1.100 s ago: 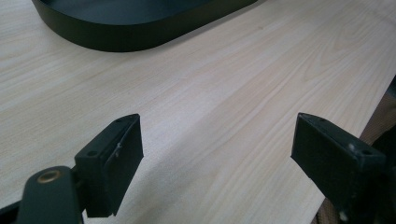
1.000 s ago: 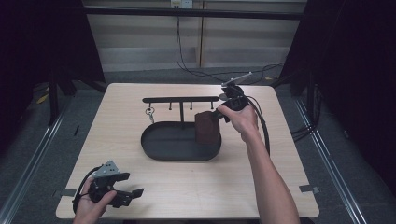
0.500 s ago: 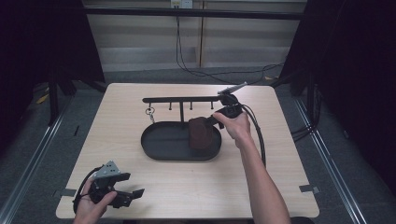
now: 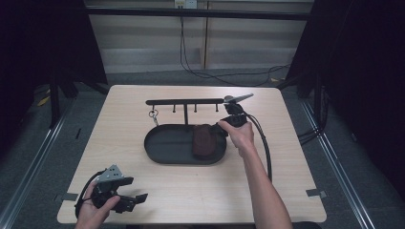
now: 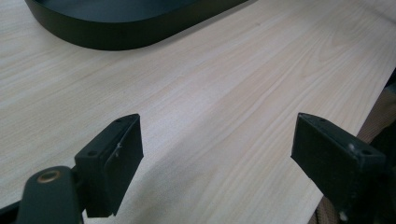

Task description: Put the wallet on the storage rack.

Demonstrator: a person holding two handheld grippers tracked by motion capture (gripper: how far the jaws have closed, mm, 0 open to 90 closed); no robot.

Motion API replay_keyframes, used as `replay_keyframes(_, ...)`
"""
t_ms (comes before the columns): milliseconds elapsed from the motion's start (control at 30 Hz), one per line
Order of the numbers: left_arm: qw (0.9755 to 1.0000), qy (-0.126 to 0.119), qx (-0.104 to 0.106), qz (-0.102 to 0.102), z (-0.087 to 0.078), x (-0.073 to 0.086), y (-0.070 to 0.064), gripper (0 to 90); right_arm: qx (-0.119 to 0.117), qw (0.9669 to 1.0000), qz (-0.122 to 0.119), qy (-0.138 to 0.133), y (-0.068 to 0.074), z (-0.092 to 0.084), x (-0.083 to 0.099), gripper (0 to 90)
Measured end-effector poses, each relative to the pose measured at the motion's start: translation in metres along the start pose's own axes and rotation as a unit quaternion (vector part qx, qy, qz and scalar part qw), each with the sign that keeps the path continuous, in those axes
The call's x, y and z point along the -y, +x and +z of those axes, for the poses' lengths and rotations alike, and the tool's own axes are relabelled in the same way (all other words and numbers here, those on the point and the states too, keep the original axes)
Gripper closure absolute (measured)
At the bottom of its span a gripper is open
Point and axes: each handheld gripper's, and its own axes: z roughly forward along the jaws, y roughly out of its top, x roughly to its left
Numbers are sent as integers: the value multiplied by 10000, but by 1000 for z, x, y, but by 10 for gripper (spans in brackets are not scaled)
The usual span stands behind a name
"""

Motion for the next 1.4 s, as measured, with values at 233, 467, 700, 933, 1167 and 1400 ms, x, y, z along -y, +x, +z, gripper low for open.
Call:
replay_keyframes(233,10000,27,-11,-11,0,0,0,164,-96,9997,117,-187,-10,5,5,702)
replay_keyframes(467,10000,15,-17,-17,0,0,0,164,-187,9987,374,-302,-23,8,12,685)
replay_keyframes(700,10000,-7,27,-23,-1,0,1,164,-65,9984,410,-387,-27,9,16,649)
replay_keyframes(933,10000,-4,33,-22,0,0,1,164,135,9978,399,-506,-30,8,20,613)
replay_keyframes(1167,10000,-12,63,-25,0,0,2,163,84,9976,271,-628,-27,2,20,532)
replay_keyframes(1400,9998,-78,20,-207,0,0,7,163,217,9968,-86,-763,-20,-2,21,335)
